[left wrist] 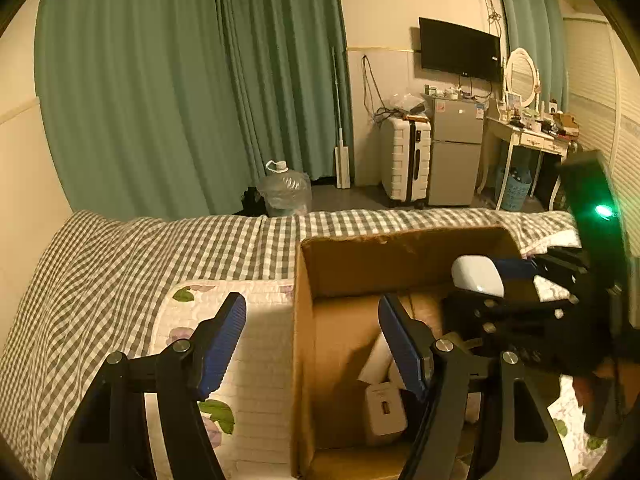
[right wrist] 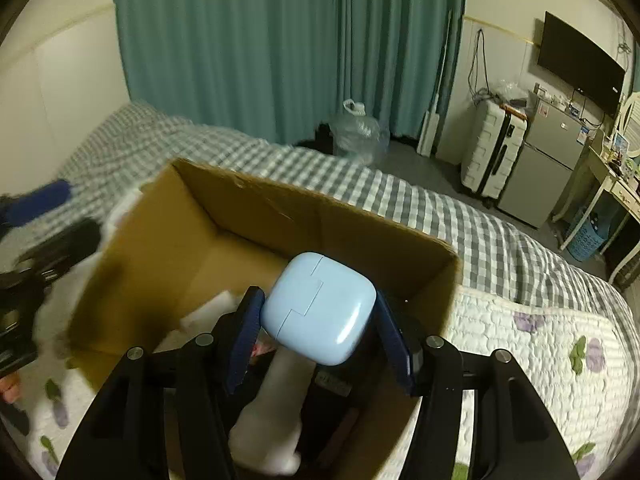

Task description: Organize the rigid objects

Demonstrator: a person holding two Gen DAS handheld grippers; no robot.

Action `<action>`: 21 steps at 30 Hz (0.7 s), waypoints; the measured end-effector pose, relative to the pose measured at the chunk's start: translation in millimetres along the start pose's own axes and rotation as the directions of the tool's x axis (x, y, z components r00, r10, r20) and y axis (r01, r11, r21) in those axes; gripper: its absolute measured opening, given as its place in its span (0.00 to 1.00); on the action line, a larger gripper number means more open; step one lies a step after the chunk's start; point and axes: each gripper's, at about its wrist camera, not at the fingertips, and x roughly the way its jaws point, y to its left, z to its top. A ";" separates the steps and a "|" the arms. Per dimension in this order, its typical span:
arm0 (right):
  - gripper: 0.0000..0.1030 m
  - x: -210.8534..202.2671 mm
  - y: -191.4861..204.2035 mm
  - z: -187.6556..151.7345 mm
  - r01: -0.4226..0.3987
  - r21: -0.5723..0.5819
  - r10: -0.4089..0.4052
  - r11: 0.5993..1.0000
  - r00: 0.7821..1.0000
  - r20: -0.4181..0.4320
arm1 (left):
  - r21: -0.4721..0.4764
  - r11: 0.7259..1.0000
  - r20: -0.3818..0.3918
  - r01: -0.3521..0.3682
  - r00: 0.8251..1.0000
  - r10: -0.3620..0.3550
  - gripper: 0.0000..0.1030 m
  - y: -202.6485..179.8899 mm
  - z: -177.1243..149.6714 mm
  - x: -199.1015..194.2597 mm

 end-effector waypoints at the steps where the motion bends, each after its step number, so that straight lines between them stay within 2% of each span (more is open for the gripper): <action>1: 0.55 2.6 1.1 0.6 0.005 -0.009 -0.005 1.000 1.000 -0.005 | 0.003 1.000 -0.004 -0.001 1.000 0.001 0.70 0.3 -2.5 2.2; 3: 0.57 3.5 3.3 1.3 0.020 -0.024 -0.020 1.000 1.000 0.001 | 0.010 1.000 -0.010 0.003 1.000 -0.003 0.70 1.0 -8.3 3.4; 4: 0.62 2.2 3.4 0.6 0.031 -0.022 -0.031 0.999 0.999 0.008 | 0.005 1.000 0.000 -0.004 1.000 0.004 0.70 1.4 -12.0 2.9; 5: 0.72 0.4 3.2 0.1 0.040 -0.015 -0.040 0.999 0.999 0.015 | 0.003 1.000 0.002 -0.001 1.000 0.001 0.70 0.9 -14.4 2.3; 10: 0.74 -35.2 -2.0 -8.1 0.063 0.038 -0.065 0.997 0.996 0.068 | 0.021 1.000 0.009 0.001 1.000 -0.001 0.70 -7.3 -20.6 -14.4; 14: 0.75 -87.5 -0.4 -20.5 0.104 0.064 -0.110 0.993 0.988 0.110 | 0.005 1.000 0.066 -0.009 0.998 0.008 0.70 -6.3 -16.6 -54.6; 16: 0.76 -115.2 3.5 -23.0 0.128 0.075 -0.138 0.989 0.981 0.138 | -0.007 1.000 0.091 -0.007 0.996 0.007 0.74 -5.4 -10.3 -76.6; 19: 0.82 -169.6 18.4 -36.4 0.187 0.087 -0.202 0.978 0.956 0.212 | -0.021 1.000 0.147 -0.015 0.989 0.018 0.74 -2.2 -0.7 -116.1; 21: 0.87 -200.0 26.2 -43.8 0.192 0.101 -0.212 0.976 0.945 0.248 | -0.035 0.999 0.176 -0.012 0.984 0.018 0.74 0.9 4.8 -135.1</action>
